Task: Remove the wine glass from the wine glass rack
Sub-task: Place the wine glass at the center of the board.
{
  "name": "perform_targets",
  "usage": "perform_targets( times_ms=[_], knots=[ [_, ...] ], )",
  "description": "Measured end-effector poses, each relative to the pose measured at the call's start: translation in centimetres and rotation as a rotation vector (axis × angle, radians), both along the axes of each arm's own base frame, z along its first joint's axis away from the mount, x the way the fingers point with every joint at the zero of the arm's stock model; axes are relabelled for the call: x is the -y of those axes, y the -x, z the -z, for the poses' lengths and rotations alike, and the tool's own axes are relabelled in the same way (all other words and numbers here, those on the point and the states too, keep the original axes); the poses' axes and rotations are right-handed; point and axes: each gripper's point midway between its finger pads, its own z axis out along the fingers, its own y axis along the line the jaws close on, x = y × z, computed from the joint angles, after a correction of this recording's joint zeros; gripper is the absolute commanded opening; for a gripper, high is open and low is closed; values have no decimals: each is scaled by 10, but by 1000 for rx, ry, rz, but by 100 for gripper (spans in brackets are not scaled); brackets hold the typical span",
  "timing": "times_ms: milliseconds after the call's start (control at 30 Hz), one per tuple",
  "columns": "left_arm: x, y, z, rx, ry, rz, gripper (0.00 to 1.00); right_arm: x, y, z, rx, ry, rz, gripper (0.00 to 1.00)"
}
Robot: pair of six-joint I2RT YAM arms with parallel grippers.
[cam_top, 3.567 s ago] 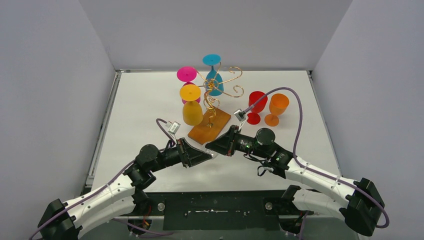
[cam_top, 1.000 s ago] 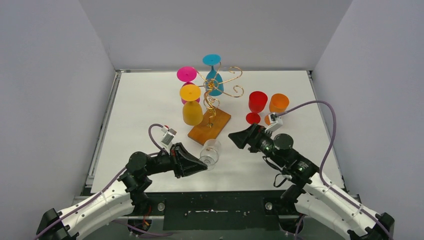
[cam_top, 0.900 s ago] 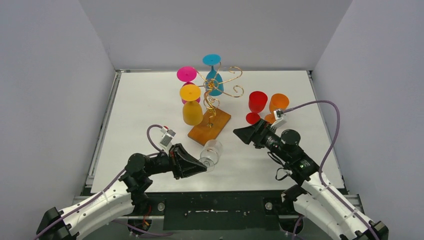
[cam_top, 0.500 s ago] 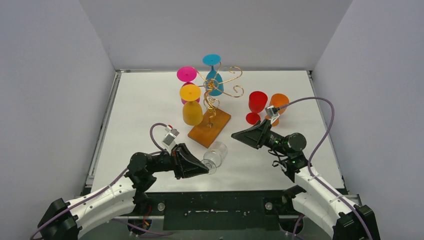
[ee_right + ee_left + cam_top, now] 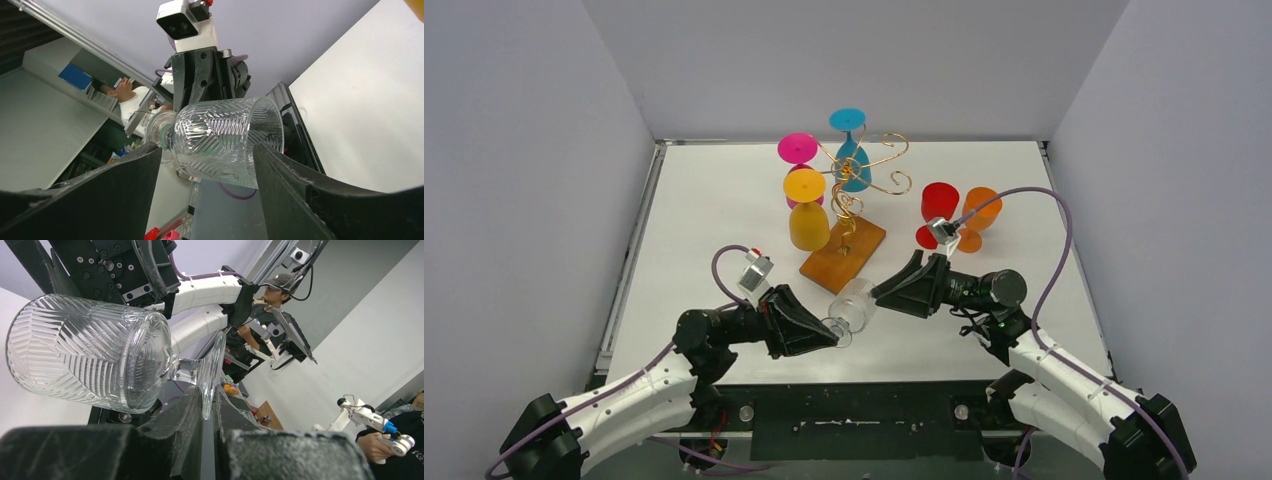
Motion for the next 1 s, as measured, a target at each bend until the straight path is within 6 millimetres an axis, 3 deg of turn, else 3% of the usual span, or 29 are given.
perform_targets(
  times_ms=[267, 400, 633, 833, 1000],
  knots=[
    [-2, 4, -7, 23, 30, 13, 0, 0, 8, -10, 4, -40, -62, 56],
    [-1, 6, -7, 26, 40, 34, 0, -1, 11, -12, -3, -50, -89, 56],
    [8, 6, 13, 119, -46, 47, 0, -6, 7, -17, 28, 20, -101, 90],
    [13, 0, 27, 285, -158, 6, 0, -6, -14, -22, 149, 168, 23, 95],
    [12, -5, 58, 355, -310, 1, 0, 4, -24, -26, 268, 257, 126, 97]
  ],
)
